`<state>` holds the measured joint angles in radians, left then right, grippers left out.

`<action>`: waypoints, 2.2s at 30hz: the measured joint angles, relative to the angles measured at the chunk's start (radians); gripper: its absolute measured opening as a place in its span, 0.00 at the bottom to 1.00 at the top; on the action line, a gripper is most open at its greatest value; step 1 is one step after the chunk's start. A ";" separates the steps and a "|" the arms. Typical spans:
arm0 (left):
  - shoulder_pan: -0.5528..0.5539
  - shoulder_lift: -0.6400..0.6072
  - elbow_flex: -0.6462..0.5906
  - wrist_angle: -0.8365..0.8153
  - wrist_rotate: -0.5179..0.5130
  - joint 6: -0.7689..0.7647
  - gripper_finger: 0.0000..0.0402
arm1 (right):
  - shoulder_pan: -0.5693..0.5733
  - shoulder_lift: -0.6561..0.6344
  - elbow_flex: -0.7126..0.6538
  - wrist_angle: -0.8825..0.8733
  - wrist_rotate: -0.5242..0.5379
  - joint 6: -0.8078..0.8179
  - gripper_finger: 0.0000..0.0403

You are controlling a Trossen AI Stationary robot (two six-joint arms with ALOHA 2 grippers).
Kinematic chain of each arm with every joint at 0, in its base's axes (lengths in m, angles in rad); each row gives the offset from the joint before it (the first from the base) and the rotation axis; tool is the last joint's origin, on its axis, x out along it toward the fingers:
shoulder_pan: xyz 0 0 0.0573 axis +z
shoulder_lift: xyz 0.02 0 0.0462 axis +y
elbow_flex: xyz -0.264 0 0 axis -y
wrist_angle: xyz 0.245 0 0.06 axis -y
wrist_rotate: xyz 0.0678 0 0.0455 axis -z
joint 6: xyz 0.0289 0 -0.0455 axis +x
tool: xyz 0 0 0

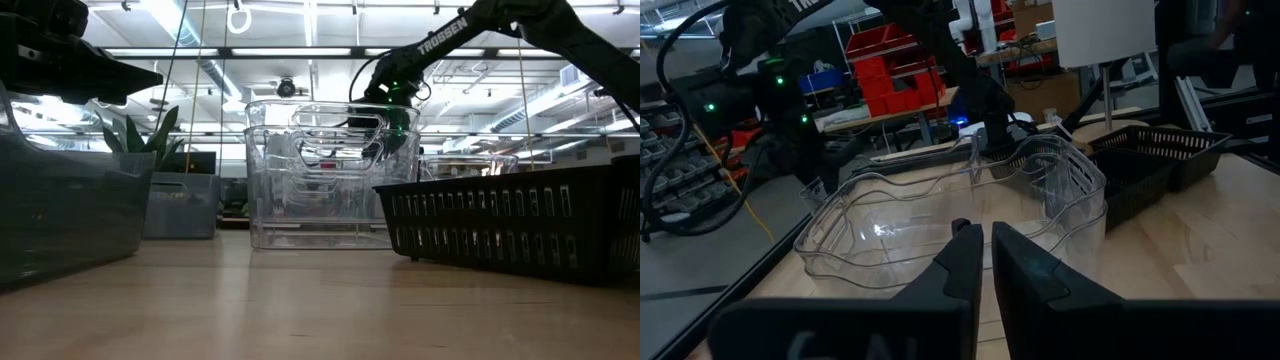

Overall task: Stack baskets by color
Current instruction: Stack the right transparent bin on the left transparent bin

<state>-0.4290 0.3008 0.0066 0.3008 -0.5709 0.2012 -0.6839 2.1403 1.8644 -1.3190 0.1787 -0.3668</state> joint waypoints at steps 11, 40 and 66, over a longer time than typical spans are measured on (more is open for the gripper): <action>0.000 0.000 0.000 0.000 0.000 0.000 0.09 | -0.001 0.000 -0.006 0.021 -0.042 -0.051 0.20; 0.000 0.000 0.000 0.000 0.000 0.000 0.07 | 0.023 -0.006 0.225 -0.184 0.007 -0.053 0.00; 0.000 0.000 0.000 0.000 0.000 0.000 0.08 | 0.136 -0.130 0.490 -0.252 0.090 -0.051 0.00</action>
<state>-0.4291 0.3008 0.0067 0.3009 -0.5710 0.2012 -0.5481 2.0103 2.3547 -1.5707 0.2686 -0.4175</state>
